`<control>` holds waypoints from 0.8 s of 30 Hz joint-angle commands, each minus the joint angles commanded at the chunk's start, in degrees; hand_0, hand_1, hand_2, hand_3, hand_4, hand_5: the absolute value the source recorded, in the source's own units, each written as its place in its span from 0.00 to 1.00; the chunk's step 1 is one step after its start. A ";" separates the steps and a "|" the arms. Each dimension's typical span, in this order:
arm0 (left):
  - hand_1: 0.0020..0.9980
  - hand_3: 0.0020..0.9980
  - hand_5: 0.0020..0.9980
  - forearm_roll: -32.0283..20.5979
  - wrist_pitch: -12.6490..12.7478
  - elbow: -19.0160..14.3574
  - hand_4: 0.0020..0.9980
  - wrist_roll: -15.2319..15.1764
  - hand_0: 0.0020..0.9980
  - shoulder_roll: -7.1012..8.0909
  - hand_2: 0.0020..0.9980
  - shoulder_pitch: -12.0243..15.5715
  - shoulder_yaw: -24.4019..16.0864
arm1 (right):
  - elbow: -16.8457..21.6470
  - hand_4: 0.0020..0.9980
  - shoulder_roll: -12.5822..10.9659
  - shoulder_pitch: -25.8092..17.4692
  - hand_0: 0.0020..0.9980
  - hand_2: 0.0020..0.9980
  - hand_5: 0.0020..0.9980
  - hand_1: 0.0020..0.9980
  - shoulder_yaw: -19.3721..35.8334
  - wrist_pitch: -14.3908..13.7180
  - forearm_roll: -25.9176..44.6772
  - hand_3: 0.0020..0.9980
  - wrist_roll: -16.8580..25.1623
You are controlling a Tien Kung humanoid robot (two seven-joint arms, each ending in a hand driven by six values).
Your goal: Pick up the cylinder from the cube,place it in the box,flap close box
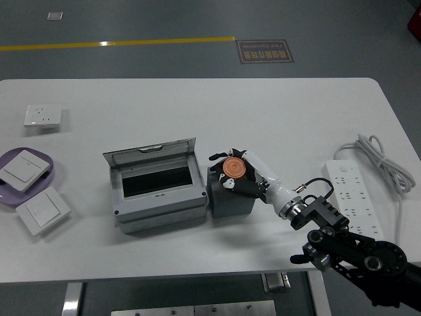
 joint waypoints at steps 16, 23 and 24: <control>0.68 0.69 0.25 -0.65 0.14 0.01 0.68 -0.28 0.67 -0.18 0.66 0.25 0.60 | 11.97 0.01 0.44 1.49 0.41 0.32 0.00 0.36 3.40 -2.60 -0.62 0.26 -1.90; 0.68 0.69 0.26 -0.86 0.12 0.04 0.68 -0.28 0.67 -0.06 0.67 0.18 0.93 | 14.88 0.00 2.05 5.98 0.24 0.28 0.00 0.26 1.90 2.57 -12.18 0.22 -12.33; 0.68 0.69 0.26 -0.88 0.12 0.04 0.68 -0.28 0.67 -0.04 0.67 0.16 0.97 | 14.76 0.00 2.44 6.68 0.24 0.28 0.00 0.26 1.72 3.75 -14.55 0.22 -14.29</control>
